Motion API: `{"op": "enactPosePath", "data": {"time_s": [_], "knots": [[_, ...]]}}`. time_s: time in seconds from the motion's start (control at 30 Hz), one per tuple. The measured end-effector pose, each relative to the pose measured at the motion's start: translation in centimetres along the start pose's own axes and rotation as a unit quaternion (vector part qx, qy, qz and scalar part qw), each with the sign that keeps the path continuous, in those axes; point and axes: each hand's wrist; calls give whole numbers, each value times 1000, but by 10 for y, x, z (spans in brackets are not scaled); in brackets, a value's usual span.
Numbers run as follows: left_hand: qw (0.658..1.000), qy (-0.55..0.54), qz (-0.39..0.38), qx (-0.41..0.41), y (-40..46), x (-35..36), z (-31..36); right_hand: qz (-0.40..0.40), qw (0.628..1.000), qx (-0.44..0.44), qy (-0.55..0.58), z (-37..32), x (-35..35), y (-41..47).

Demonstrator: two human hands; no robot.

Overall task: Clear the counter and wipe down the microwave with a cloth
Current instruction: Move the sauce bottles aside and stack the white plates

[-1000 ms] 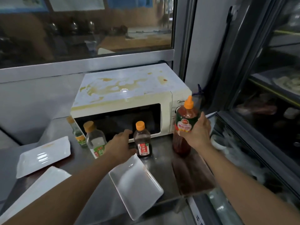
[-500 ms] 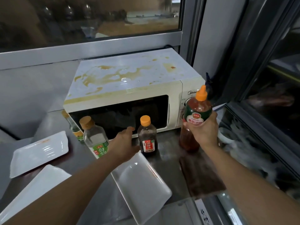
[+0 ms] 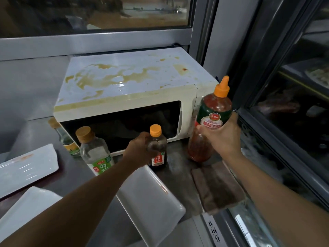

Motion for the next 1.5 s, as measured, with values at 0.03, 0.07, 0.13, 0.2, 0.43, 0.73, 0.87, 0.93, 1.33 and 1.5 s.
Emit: {"op": "enactPosePath", "data": {"time_s": [0.03,0.07,0.13,0.2,0.43,0.73,0.87,0.93,1.33,1.5], "knots": [[1000,-4,-4,5,2,2,-1,-5,1000,-4,-1,-1,-1,-1],[1000,-8,-6,8,3,4,-1,-11,1000,-8,-2,-1,-1,-2],[1000,-14,3,17,5,8,-3,-18,1000,-12,-7,0,0,-6],[999,-16,19,32,6,12,-6,-24,1000,-13,-15,3,2,-10],[998,-41,36,9,8,18,-10,-24,1000,-11,-14,9,5,-22],[997,-55,62,10,-13,-3,19,-38,999,-26,-22,-11,-8,-31],[994,-44,102,11,-33,-31,31,-53,997,-54,-3,-35,-17,-34],[992,-34,119,7,-44,-48,34,-61,996,-66,5,-50,-21,-36],[977,34,202,-55,-142,-143,31,-157,981,-116,20,-152,-18,-80],[968,26,239,-73,-194,-185,17,-188,971,-145,20,-197,-12,-119]]}}
Point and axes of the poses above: each hand's wrist, its own y-axis towards the middle knuckle, its own x-axis out of the palm, z = x × y, and after that the axes turned 1 degree about x, right-handed
